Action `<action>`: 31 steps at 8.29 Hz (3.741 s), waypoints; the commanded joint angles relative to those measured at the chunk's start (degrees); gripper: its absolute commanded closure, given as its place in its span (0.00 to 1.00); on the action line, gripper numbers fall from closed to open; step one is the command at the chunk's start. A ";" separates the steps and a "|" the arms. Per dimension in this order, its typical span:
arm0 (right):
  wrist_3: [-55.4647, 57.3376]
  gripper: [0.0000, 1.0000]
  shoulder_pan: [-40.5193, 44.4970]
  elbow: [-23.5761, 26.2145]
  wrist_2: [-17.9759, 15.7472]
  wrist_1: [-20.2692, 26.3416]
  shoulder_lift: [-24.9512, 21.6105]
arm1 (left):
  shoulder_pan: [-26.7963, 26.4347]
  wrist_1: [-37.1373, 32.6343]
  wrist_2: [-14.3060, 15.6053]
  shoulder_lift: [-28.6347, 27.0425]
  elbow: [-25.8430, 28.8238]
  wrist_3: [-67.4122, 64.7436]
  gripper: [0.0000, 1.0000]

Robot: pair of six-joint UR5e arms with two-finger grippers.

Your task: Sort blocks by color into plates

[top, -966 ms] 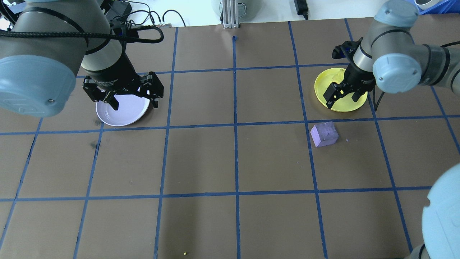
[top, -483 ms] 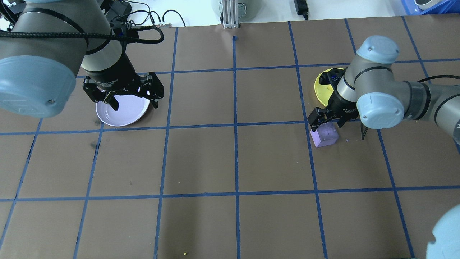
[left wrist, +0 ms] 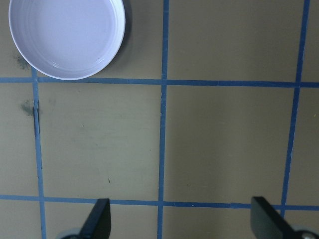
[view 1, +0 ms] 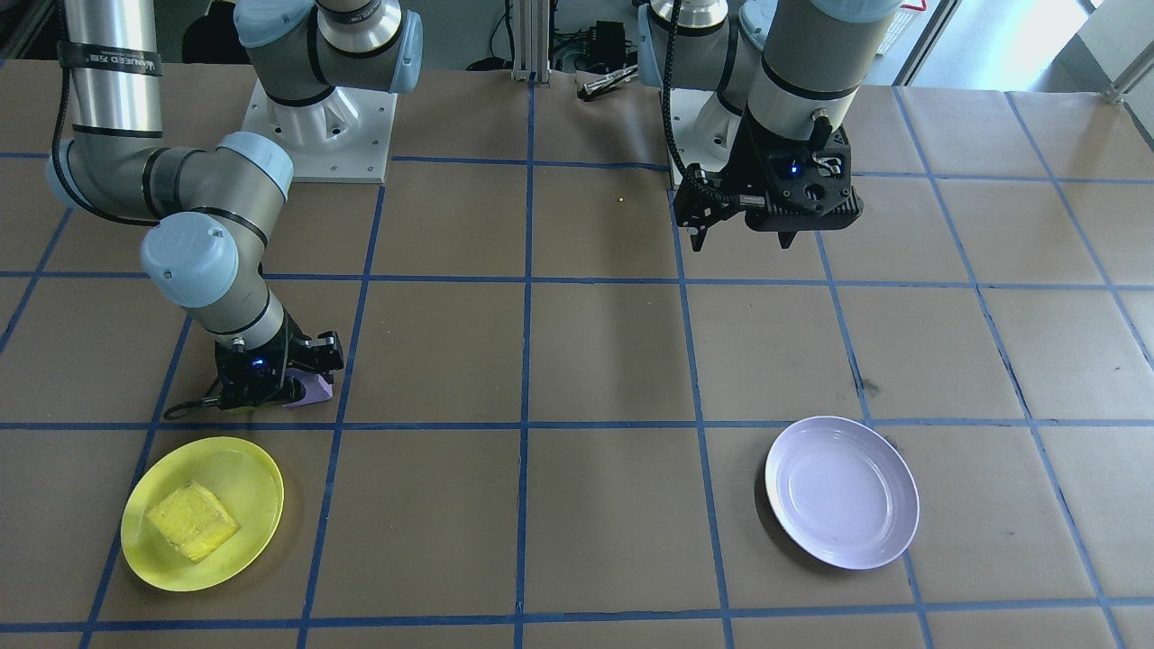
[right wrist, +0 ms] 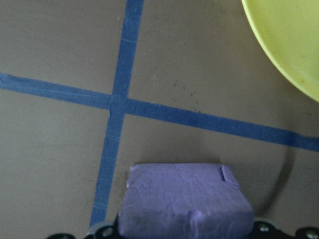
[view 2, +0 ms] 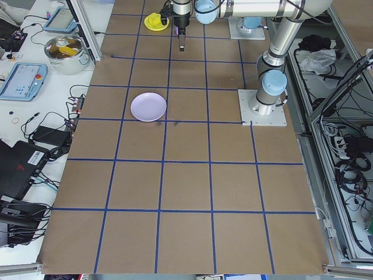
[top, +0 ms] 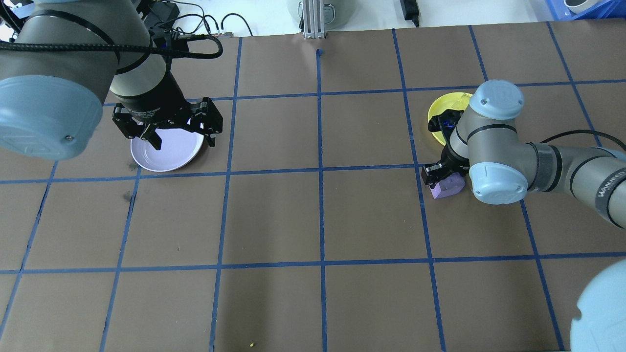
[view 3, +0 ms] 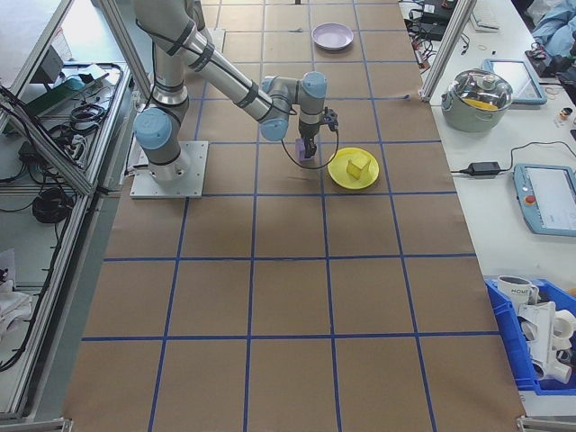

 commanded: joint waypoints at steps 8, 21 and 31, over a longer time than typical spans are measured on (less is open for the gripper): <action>36.57 0.73 37.87 -12.40 -4.66 0.30 3.39 | 0.09 0.09 -0.14 0.10 0.01 0.00 0.00; 32.13 0.00 27.40 -17.97 -5.13 9.74 0.53 | 0.44 -0.62 -0.14 0.10 0.01 -0.09 0.00; 14.52 0.00 5.22 -23.23 -0.72 46.16 -21.02 | -10.25 11.30 -7.44 -13.40 0.27 -29.76 0.00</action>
